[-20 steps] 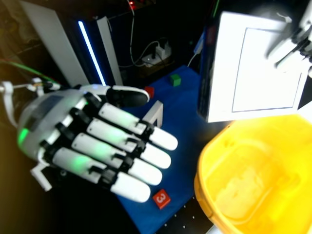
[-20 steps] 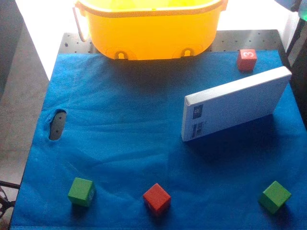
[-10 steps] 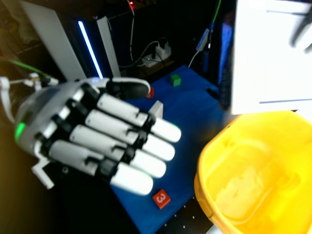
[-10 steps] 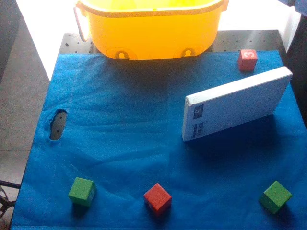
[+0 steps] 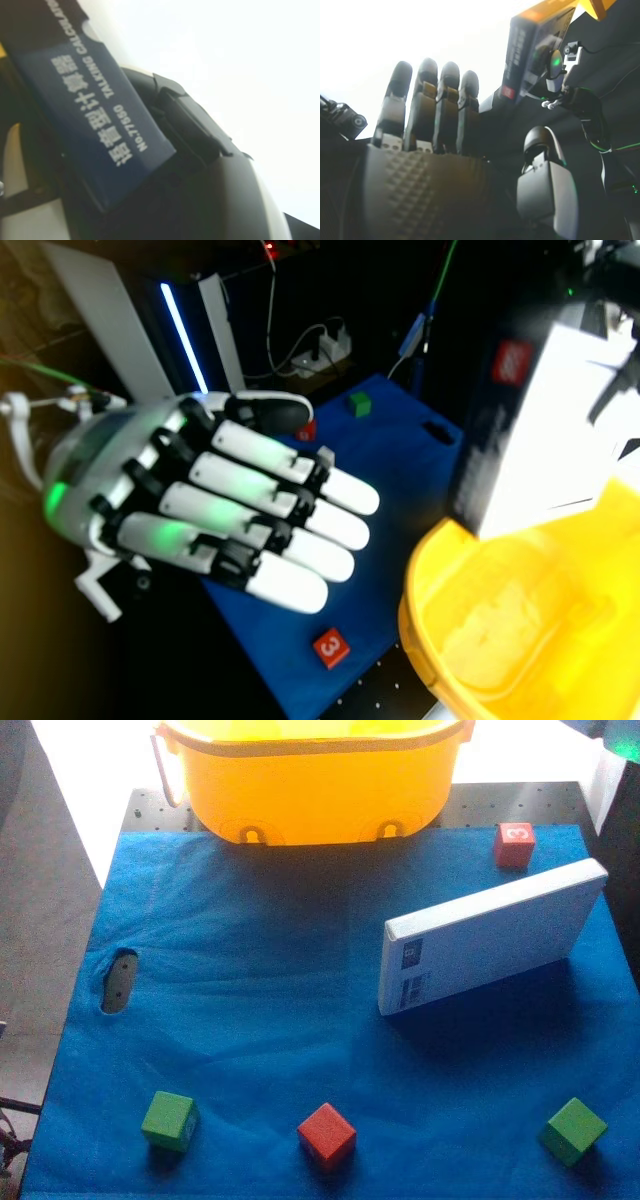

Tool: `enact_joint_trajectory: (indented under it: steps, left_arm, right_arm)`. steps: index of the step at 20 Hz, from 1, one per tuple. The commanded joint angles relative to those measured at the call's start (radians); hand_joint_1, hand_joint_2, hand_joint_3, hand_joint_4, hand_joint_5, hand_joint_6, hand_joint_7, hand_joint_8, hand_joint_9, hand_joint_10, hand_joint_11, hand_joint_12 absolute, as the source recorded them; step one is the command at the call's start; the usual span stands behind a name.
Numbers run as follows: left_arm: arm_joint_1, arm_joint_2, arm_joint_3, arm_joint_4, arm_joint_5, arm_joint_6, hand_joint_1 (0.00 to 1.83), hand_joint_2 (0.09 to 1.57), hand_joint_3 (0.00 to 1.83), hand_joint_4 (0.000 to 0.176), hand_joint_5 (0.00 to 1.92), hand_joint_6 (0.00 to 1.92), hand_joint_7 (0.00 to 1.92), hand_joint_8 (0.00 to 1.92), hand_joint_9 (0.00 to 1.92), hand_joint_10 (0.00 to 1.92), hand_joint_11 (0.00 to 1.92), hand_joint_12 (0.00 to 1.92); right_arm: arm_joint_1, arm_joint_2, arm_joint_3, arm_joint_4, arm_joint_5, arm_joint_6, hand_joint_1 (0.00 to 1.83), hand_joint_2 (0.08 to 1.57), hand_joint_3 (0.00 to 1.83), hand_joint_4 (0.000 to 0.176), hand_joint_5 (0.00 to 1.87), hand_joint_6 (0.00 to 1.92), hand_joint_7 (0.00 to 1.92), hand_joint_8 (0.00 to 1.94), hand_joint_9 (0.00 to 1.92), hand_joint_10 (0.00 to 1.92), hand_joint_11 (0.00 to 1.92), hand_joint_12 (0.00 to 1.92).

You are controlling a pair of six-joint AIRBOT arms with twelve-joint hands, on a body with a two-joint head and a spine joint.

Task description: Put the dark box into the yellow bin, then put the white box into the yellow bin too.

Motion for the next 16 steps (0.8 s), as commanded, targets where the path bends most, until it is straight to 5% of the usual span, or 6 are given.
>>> enact_joint_trajectory:
  steps: [1, 2, 4, 6, 8, 16]
  left_arm:
    - [-0.008, -0.004, 0.007, -0.059, -0.082, -0.008, 1.39, 1.02, 0.00, 0.000, 1.21, 0.59, 1.14, 0.61, 1.13, 0.82, 0.86, 0.88]
    - [-0.009, -0.005, 0.007, -0.057, -0.083, -0.008, 1.36, 0.94, 0.00, 0.000, 0.89, 0.22, 0.84, 0.21, 0.80, 0.31, 0.63, 0.60]
    - [-0.011, -0.007, 0.006, -0.055, -0.084, -0.010, 1.30, 0.84, 0.00, 0.014, 0.61, 0.00, 0.57, 0.00, 0.45, 0.00, 0.36, 0.10]
    - [-0.012, -0.007, 0.005, -0.054, -0.087, -0.019, 1.28, 0.81, 0.00, 0.070, 0.52, 0.00, 0.43, 0.00, 0.32, 0.00, 0.28, 0.04]
    - [-0.012, -0.007, 0.004, -0.054, -0.089, -0.023, 1.25, 0.81, 0.00, 0.093, 0.47, 0.00, 0.39, 0.00, 0.29, 0.00, 0.27, 0.04]
    - [-0.023, 0.013, -0.014, -0.051, -0.097, -0.058, 1.22, 0.78, 0.00, 0.090, 0.44, 0.01, 0.34, 0.00, 0.32, 0.01, 0.27, 0.03]
  right_arm:
    - [0.020, -0.002, 0.005, -0.010, 0.120, 0.006, 0.07, 1.15, 0.00, 0.000, 0.52, 0.00, 0.53, 0.00, 0.45, 0.00, 0.05, 0.62]
    - [0.020, -0.003, 0.005, -0.011, 0.120, 0.006, 0.07, 1.15, 0.00, 0.000, 0.52, 0.00, 0.54, 0.00, 0.45, 0.00, 0.06, 0.61]
    - [0.020, -0.006, 0.006, -0.013, 0.120, 0.006, 0.07, 1.16, 0.01, 0.000, 0.54, 0.00, 0.55, 0.00, 0.48, 0.00, 0.12, 0.52]
    - [0.020, -0.007, 0.005, -0.015, 0.120, 0.006, 0.05, 1.16, 0.01, 0.000, 0.53, 0.00, 0.56, 0.00, 0.49, 0.01, 0.12, 0.52]
    - [0.020, -0.008, 0.005, -0.016, 0.120, 0.006, 0.02, 1.18, 0.01, 0.000, 0.52, 0.00, 0.56, 0.00, 0.49, 0.01, 0.13, 0.52]
    - [0.019, -0.007, -0.005, -0.027, 0.119, 0.053, 0.03, 1.07, 0.00, 0.000, 0.44, 0.00, 0.53, 0.00, 0.43, 0.00, 0.05, 0.64]
